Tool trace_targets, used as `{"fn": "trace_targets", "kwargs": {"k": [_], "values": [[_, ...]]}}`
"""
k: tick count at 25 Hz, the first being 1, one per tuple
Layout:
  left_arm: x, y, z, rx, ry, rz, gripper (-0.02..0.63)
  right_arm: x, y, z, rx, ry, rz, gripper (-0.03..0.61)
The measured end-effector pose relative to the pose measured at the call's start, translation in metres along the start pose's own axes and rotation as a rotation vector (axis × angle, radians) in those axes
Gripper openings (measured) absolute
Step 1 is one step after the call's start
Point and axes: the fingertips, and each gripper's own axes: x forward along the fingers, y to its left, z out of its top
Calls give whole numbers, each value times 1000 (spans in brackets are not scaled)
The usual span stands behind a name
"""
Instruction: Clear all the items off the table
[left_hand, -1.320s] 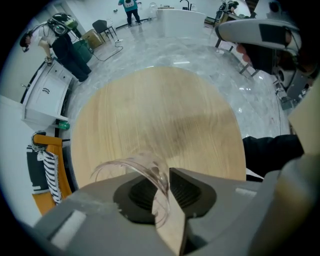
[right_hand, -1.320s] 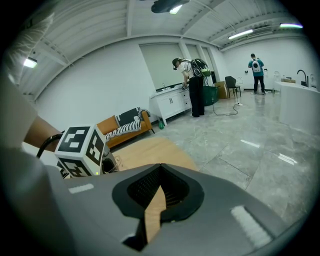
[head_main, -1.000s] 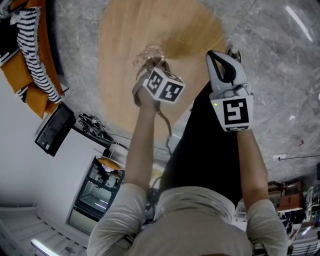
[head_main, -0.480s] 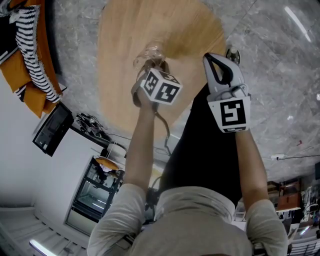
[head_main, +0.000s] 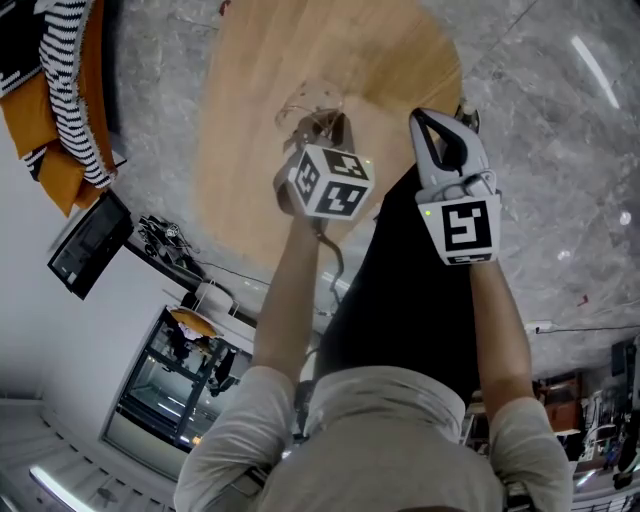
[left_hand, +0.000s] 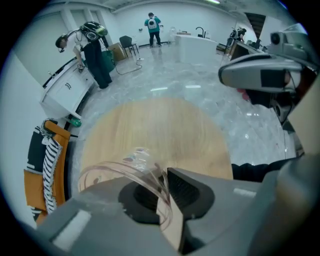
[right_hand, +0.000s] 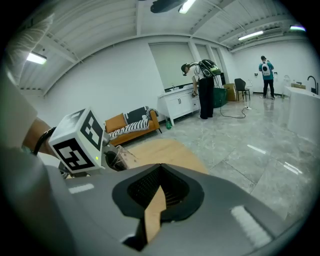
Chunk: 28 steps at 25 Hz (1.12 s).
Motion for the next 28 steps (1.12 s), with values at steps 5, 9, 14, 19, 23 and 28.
{"fn": "trace_targets", "kwargs": {"k": [5, 9, 14, 19, 23, 28], "values": [[-61, -9, 21, -121, -126, -18, 58, -20, 19, 39, -25, -47, 9, 6], [-112, -11, 36, -182, -205, -8, 58, -37, 39, 80, -46, -80, 17, 6], [-149, -6, 42, -217, -262, 10, 58, -55, 54, 115, -79, -117, 15, 6], [-188, -2, 45, -277, -330, 13, 58, -73, 71, 138, -100, -133, 11, 6], [-221, 0, 52, -306, -387, 32, 58, -87, 86, 164, -132, -156, 22, 6], [-268, 6, 50, -368, -474, 41, 58, -105, 113, 207, -190, -201, 37, 6]]}}
